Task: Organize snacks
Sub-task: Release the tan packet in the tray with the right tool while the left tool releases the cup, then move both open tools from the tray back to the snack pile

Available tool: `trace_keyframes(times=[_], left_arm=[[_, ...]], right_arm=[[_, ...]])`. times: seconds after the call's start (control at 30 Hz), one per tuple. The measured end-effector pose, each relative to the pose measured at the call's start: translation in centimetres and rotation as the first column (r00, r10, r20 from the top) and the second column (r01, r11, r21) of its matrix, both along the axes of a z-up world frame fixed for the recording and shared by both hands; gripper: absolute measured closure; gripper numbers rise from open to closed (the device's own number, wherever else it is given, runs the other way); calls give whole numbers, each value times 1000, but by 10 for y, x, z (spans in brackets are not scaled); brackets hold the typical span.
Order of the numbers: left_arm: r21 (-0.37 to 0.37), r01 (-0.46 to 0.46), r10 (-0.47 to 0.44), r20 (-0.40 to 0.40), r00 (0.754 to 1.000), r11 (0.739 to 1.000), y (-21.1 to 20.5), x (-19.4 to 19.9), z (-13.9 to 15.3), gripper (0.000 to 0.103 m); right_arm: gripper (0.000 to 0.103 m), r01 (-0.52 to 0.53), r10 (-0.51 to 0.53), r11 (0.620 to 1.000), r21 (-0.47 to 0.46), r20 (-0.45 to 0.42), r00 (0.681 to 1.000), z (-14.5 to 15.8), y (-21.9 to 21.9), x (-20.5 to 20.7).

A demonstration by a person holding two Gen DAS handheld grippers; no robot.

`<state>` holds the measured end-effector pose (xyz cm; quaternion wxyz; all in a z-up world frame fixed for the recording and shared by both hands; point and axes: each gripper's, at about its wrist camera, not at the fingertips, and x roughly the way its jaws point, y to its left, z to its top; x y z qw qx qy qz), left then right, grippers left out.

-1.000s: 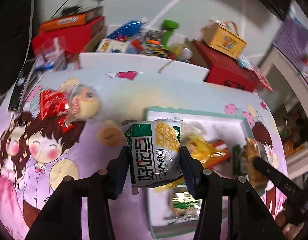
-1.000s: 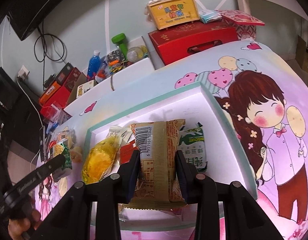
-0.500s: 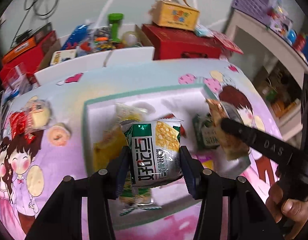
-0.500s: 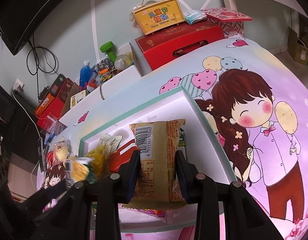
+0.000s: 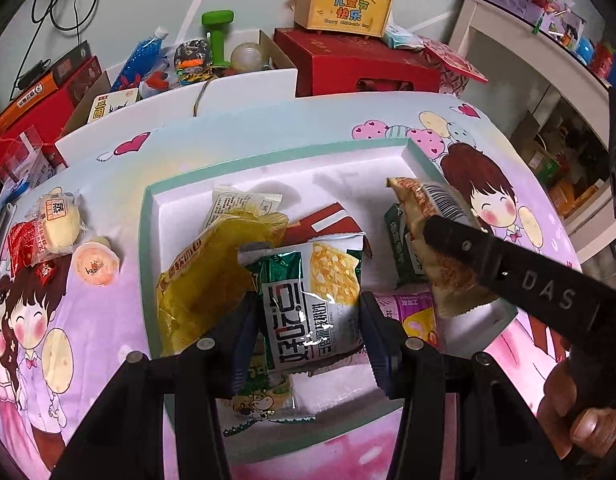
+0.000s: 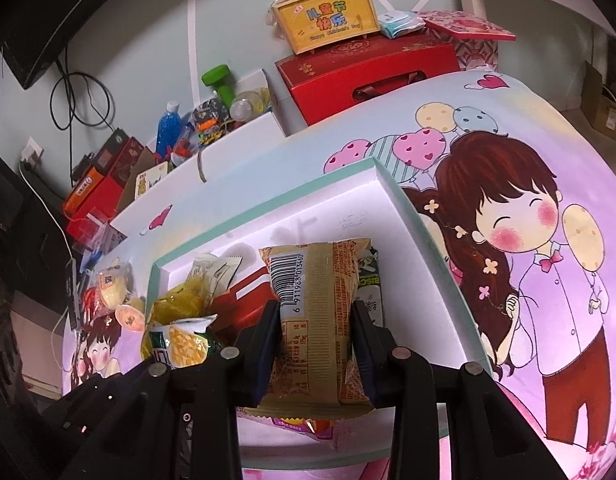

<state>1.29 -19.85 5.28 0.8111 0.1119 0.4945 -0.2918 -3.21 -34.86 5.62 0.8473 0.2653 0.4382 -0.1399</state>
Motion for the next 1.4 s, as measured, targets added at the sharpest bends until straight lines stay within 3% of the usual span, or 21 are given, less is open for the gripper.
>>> trace_keyframes(times=[0.23, 0.5, 0.57, 0.67, 0.8, 0.87, 0.97, 1.03, 1.13, 1.2, 1.3, 1.4], left_arm=[[8, 4, -5, 18, 1000, 1000, 0, -2, 6, 44], [-13, -9, 9, 44, 999, 1000, 8, -2, 21, 42], [-21, -30, 31, 50, 998, 999, 13, 1, 24, 37], [-27, -68, 69, 55, 996, 997, 22, 6, 27, 35], [-48, -150, 152, 49, 987, 988, 41, 18, 29, 34], [-52, -194, 197, 42, 980, 980, 50, 24, 27, 21], [-51, -258, 260, 32, 965, 965, 64, 32, 23, 19], [-49, -278, 280, 31, 960, 959, 69, 35, 21, 19], [-43, -310, 311, 40, 949, 950, 76, 39, 18, 9], [-44, -321, 323, 49, 945, 946, 79, 41, 17, 8], [-41, -331, 333, 56, 941, 943, 83, 43, 16, 7], [-42, -347, 349, 57, 935, 937, 87, 44, 15, 4]], right_arm=[[64, -13, 13, 1000, -18, 6, 1000, 4, 4, 1], [64, -11, 11, 1000, -26, 11, 1000, 8, 5, 0], [62, -13, 14, 999, -31, 9, 1000, 10, 5, 0], [46, -15, 15, 999, -47, -7, 1000, 9, 6, 1], [39, -20, 18, 998, -67, -24, 1000, 8, 8, 3], [34, -18, 16, 997, -77, -30, 999, 8, 9, 3], [28, -23, 18, 994, -103, -46, 999, 7, 11, 5], [21, -30, 24, 992, -119, -52, 998, 6, 13, 7], [14, -44, 36, 989, -143, -58, 998, 6, 17, 9], [12, -56, 47, 986, -156, -60, 997, 7, 20, 10], [0, -65, 55, 983, -170, -62, 997, 7, 23, 12], [0, -69, 60, 982, -178, -55, 997, 8, 24, 11]])
